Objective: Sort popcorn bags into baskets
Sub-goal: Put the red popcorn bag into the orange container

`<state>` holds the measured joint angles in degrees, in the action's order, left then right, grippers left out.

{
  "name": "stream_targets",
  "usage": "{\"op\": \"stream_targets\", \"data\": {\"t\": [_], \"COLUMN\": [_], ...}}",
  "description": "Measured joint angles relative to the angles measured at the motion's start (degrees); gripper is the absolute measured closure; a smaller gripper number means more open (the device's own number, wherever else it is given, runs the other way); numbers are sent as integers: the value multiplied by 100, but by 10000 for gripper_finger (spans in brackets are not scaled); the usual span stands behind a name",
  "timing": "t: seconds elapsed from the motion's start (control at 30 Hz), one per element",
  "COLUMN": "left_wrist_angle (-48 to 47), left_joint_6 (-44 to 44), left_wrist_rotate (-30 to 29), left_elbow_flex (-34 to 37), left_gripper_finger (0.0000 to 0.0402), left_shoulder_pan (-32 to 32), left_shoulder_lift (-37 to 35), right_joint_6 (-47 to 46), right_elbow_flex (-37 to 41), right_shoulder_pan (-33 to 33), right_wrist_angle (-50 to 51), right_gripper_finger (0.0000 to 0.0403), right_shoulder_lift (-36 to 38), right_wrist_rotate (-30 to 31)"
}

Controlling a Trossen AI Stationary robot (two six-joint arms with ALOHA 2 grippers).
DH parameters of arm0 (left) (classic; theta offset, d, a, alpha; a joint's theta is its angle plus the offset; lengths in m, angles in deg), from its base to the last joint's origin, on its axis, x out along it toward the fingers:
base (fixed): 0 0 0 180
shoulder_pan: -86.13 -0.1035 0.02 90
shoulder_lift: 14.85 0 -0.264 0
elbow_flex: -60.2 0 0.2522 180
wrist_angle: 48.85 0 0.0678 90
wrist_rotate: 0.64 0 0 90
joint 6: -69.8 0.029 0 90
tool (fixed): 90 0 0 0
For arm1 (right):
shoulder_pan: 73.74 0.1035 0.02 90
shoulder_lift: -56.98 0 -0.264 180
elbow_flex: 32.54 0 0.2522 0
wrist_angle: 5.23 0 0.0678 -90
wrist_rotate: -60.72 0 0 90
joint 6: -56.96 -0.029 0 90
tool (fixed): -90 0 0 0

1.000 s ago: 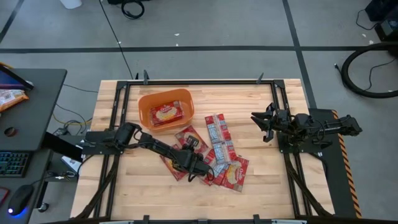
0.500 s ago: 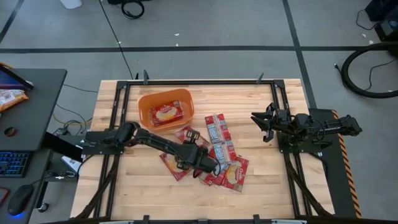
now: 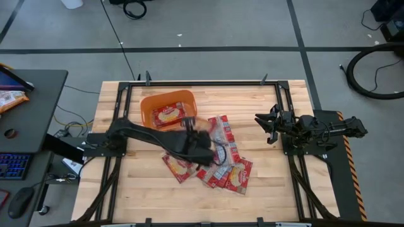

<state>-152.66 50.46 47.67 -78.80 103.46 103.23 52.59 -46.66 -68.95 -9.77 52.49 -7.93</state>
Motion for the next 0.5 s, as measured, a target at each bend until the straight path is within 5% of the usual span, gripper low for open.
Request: {"op": "stream_targets", "data": {"t": [0.1, 0.27, 0.5], "left_wrist_angle": [1, 11, 8], "left_joint_6": [-177, -373, -467], "left_wrist_rotate": [-352, 11, 62], "left_elbow_flex": [-1, 186, 1826], "left_gripper_finger": [393, 393, 393], "left_shoulder_pan": [-93, -522, -1293], "left_shoulder_lift": [-93, -109, -421], "right_joint_6": [-1, 1, 1], "right_elbow_flex": [1, 2, 2], "right_shoulder_pan": [0, 2, 2], "right_wrist_angle": [-3, -5, -3], "right_gripper_finger": [307, 307, 307], "right_shoulder_lift": [0, 0, 0], "right_wrist_rotate": [-1, -2, -2]}}
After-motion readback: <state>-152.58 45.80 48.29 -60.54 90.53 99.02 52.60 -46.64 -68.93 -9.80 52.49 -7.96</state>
